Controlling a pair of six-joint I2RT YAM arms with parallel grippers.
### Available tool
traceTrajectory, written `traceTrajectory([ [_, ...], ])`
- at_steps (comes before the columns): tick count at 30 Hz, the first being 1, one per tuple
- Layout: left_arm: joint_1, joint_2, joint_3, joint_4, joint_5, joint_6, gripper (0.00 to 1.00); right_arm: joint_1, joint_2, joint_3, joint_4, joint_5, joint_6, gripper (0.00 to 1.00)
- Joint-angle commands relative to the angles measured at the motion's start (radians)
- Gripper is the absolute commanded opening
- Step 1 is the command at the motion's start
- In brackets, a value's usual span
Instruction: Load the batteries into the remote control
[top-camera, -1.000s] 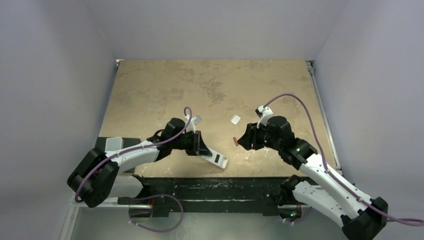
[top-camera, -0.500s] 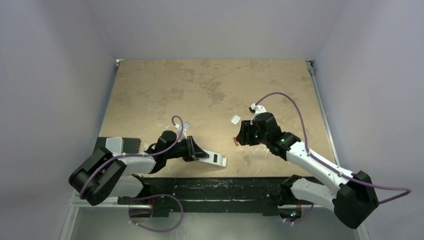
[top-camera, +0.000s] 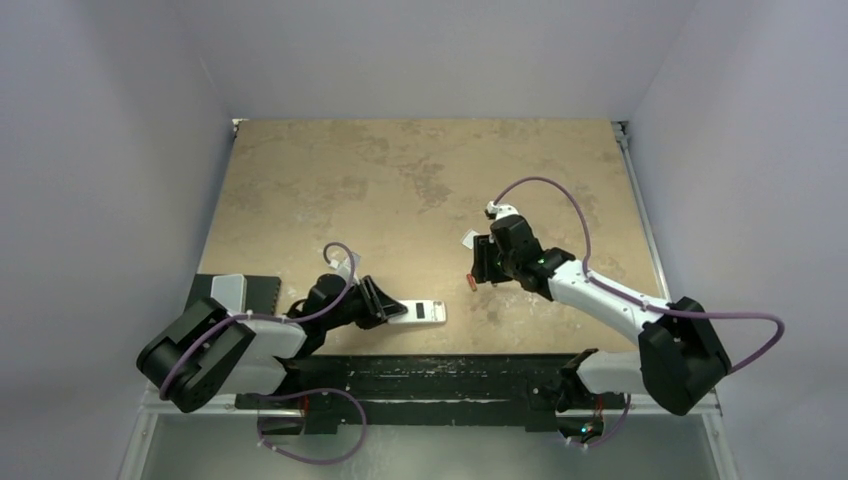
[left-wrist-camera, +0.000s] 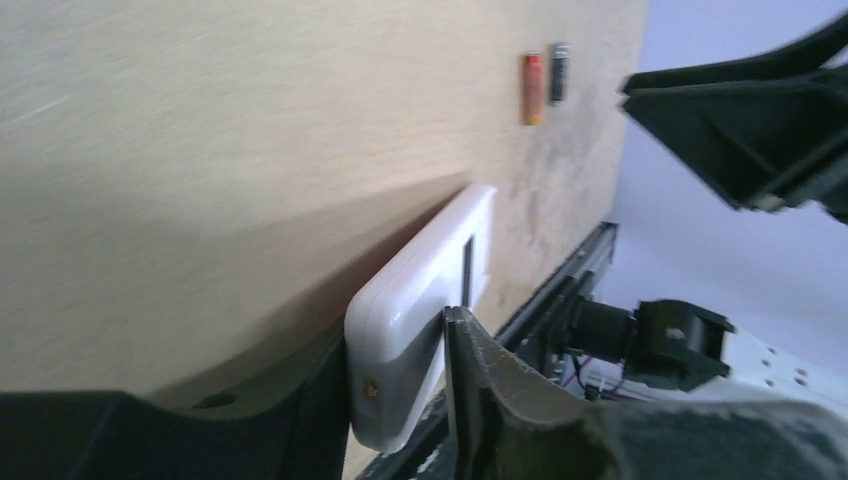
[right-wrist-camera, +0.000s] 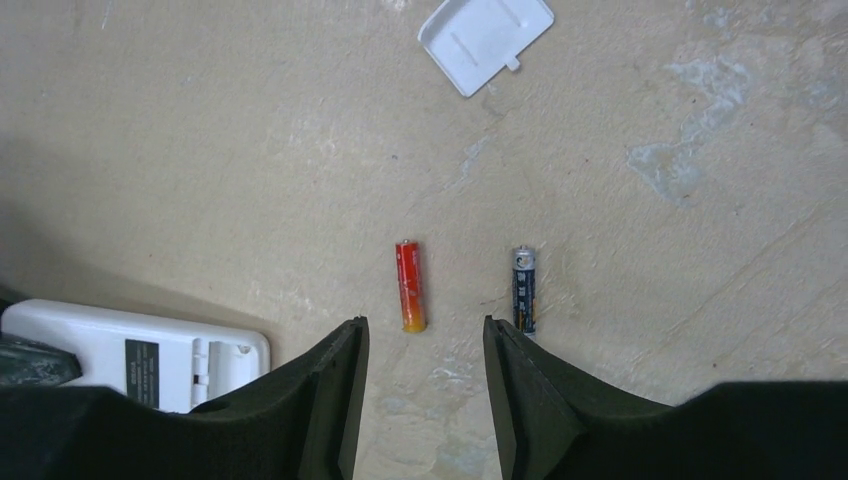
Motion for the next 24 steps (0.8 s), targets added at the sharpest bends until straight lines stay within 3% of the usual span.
traceTrajectory([
  [1,0.008,0.027,-0.037,-0.078,-0.072,0.055,0.38,0.003,0.029,0.061,0.008,0.035,-0.030,0.53],
  [8,0.009,-0.011,-0.039,-0.157,-0.073,0.077,0.53,0.003,0.083,0.071,0.021,-0.001,-0.033,0.54],
  [17,0.007,-0.175,-0.001,-0.494,-0.147,0.134,0.70,0.005,0.148,0.059,0.030,-0.019,-0.040,0.55],
  [24,0.008,-0.225,0.057,-0.670,-0.168,0.171,0.71,0.007,0.172,0.041,0.058,-0.076,-0.024,0.55],
])
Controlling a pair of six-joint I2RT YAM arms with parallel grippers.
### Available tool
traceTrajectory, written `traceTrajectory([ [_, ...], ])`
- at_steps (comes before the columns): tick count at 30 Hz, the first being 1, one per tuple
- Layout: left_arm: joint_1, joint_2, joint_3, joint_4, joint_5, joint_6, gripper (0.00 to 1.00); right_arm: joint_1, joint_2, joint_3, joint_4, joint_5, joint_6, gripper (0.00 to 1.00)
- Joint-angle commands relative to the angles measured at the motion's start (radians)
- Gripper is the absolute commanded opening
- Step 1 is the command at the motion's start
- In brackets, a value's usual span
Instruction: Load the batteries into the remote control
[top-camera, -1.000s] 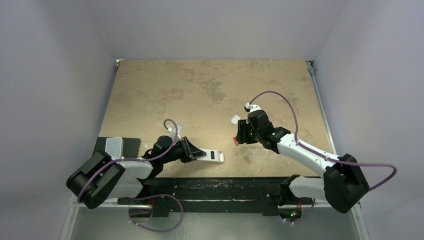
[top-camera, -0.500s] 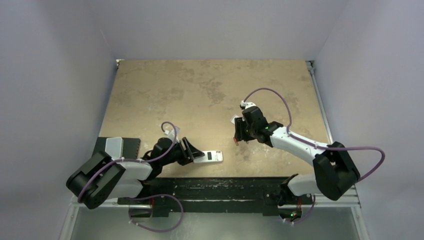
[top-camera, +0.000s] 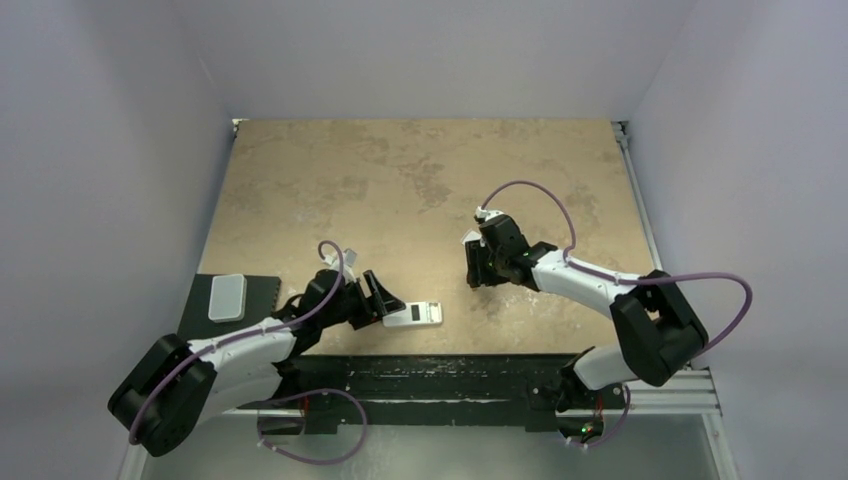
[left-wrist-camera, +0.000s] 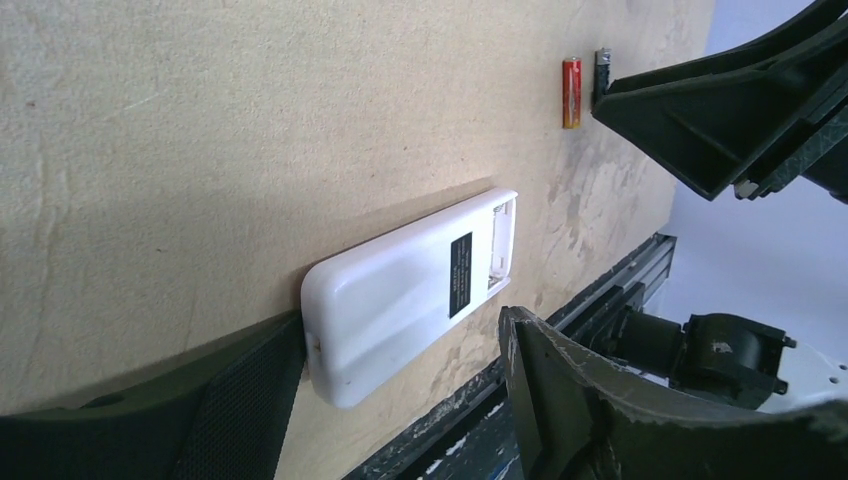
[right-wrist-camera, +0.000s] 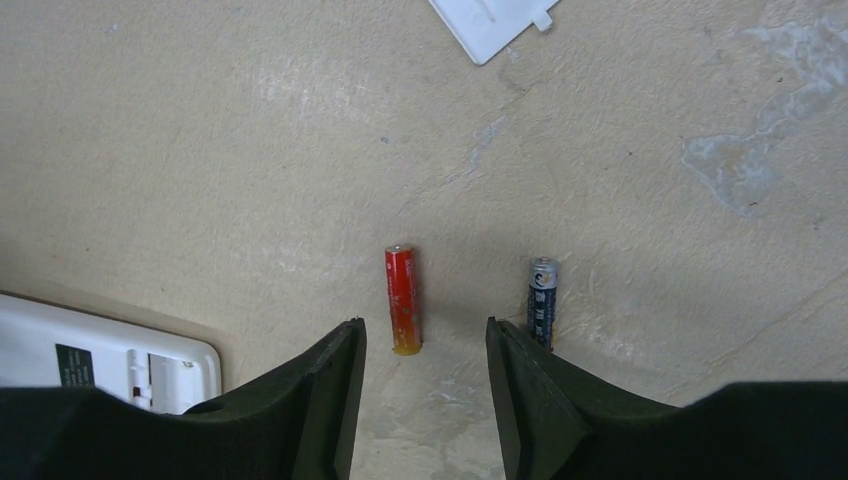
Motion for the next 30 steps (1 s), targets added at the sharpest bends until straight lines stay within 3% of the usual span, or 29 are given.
traceTrajectory([
  [1,0.003,-0.005,0.007,-0.267,-0.068,0.075,0.71,0.008,0.009,-0.001,0.053,-0.054,0.006,0.56],
  [30,0.002,-0.198,0.121,-0.527,-0.040,0.120,0.72,0.074,0.056,-0.049,0.098,-0.081,0.057,0.56],
])
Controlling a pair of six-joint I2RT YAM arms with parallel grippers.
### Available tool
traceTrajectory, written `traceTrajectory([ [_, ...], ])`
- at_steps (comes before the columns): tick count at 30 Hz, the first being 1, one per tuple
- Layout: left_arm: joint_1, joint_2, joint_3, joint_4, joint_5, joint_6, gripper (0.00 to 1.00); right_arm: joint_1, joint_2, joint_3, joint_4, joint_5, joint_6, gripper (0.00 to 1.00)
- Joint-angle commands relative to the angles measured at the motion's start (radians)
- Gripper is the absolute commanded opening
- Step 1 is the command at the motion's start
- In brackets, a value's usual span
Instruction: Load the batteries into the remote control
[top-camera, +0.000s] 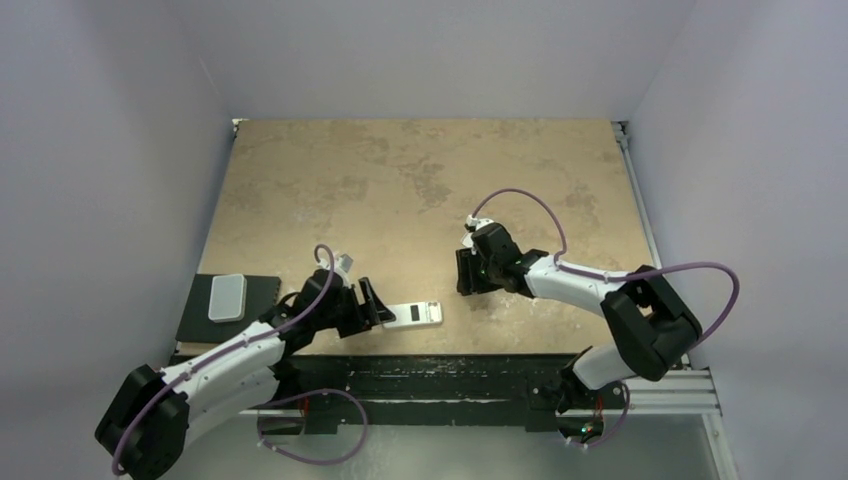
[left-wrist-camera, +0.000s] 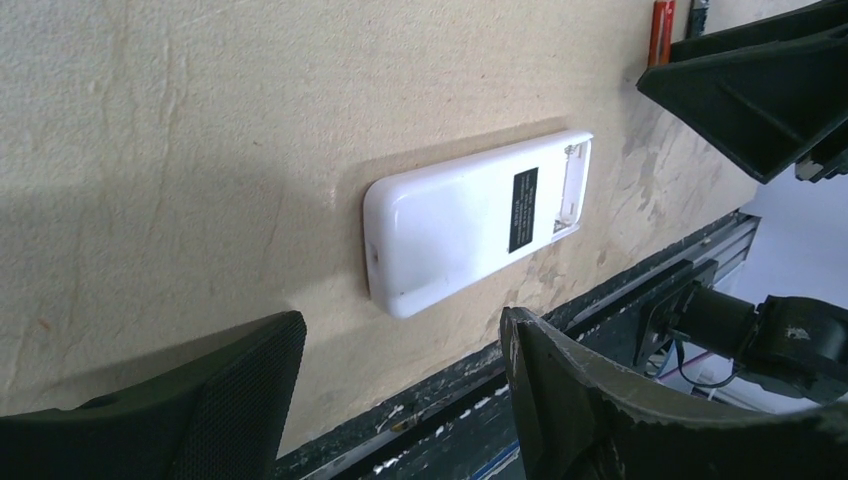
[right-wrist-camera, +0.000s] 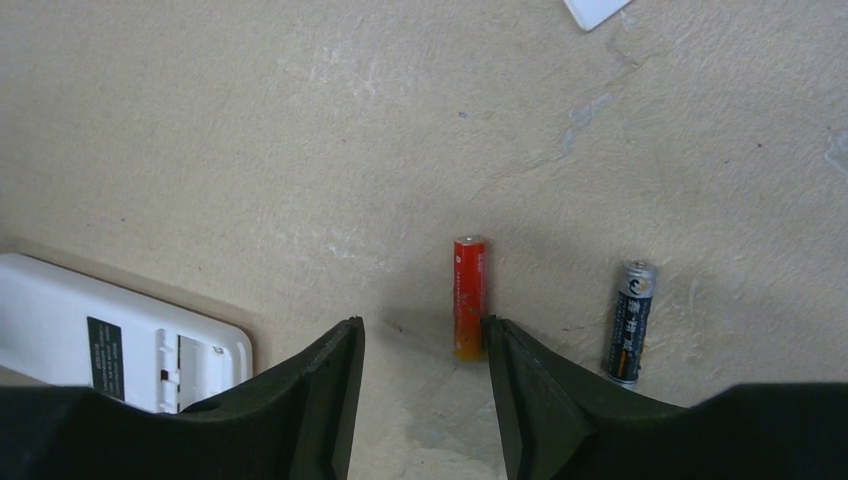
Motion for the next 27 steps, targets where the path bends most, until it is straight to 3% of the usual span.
traceTrajectory([
  [1,0.003,-0.022,0.048,-0.116,-0.023,0.044,0.72,0.024,0.020,-0.007,0.010,-0.028,0.025,0.56],
  [27,0.003,-0.076,0.102,-0.201,-0.057,0.079,0.73,0.118,0.087,0.078,0.024,-0.007,0.079,0.55],
])
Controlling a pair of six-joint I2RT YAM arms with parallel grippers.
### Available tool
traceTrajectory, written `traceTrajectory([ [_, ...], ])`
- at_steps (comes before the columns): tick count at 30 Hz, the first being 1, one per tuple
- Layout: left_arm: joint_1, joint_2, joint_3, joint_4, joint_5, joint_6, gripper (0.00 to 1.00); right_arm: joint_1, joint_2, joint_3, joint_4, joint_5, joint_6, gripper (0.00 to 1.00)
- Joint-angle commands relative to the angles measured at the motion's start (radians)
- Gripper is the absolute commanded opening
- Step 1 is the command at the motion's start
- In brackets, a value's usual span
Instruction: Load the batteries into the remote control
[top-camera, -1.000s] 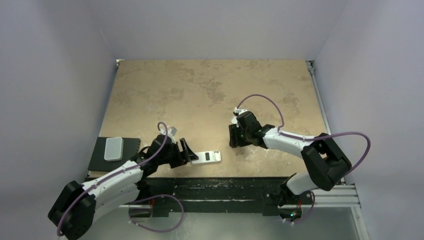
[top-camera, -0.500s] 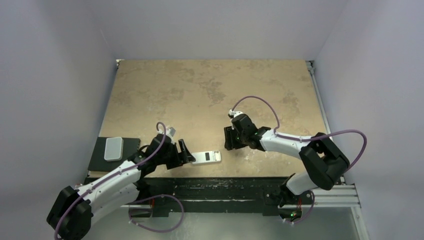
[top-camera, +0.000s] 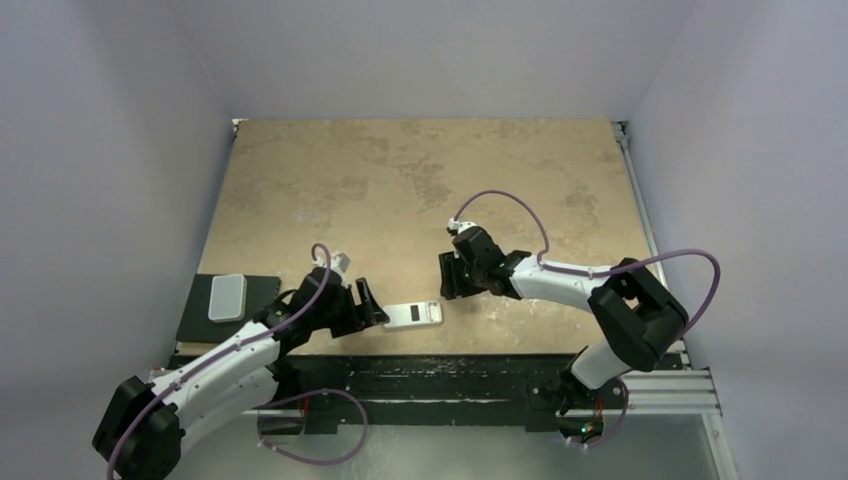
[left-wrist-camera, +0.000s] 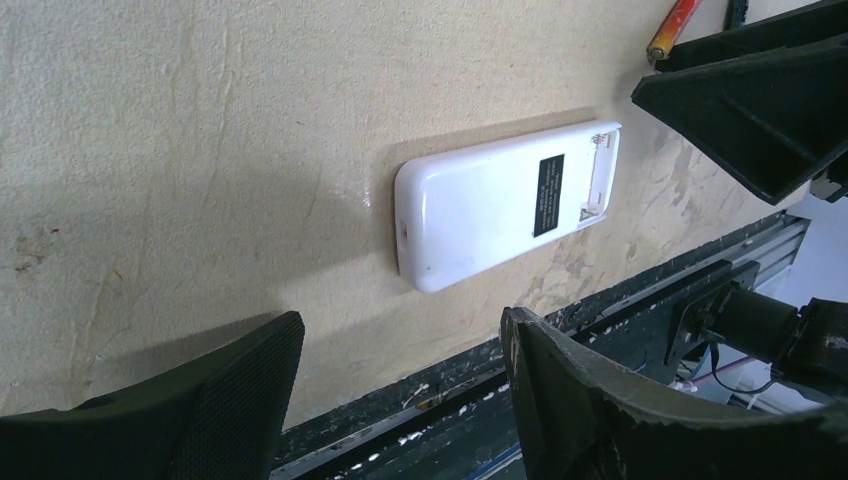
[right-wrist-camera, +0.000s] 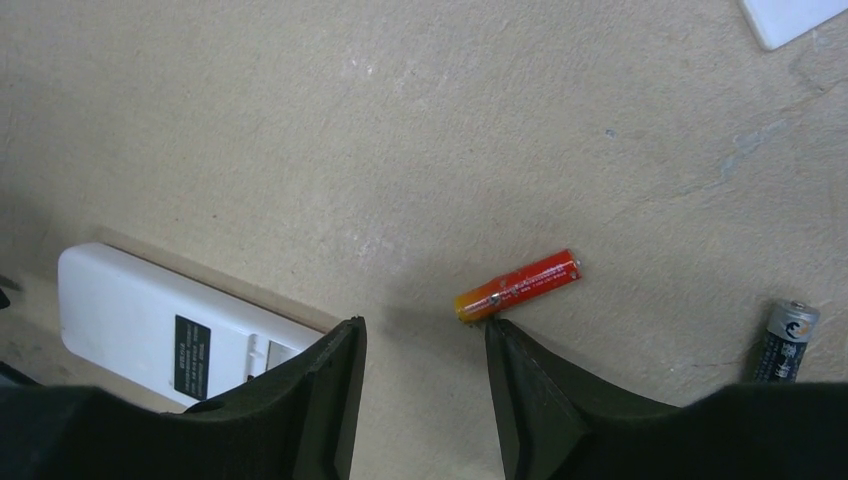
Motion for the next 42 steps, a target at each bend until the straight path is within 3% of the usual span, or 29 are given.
traceTrajectory([
  [1,0.003,-0.021,0.044,-0.015,-0.016,0.028,0.73,0.014,0.022,0.028,-0.010,-0.008,0.019,0.55],
  [13,0.002,-0.010,0.068,-0.026,-0.001,0.059,0.73,0.015,-0.071,0.145,-0.199,0.101,-0.079,0.56],
  [24,0.002,-0.004,0.068,-0.010,0.031,0.074,0.73,0.014,-0.015,0.296,-0.330,0.072,-0.397,0.58],
  [34,0.002,-0.009,0.063,0.010,0.061,0.084,0.73,0.014,0.057,0.355,-0.430,0.091,-0.835,0.62],
  [42,0.003,-0.025,0.051,0.032,0.099,0.089,0.73,0.016,0.018,0.287,-0.419,0.048,-1.107,0.62],
])
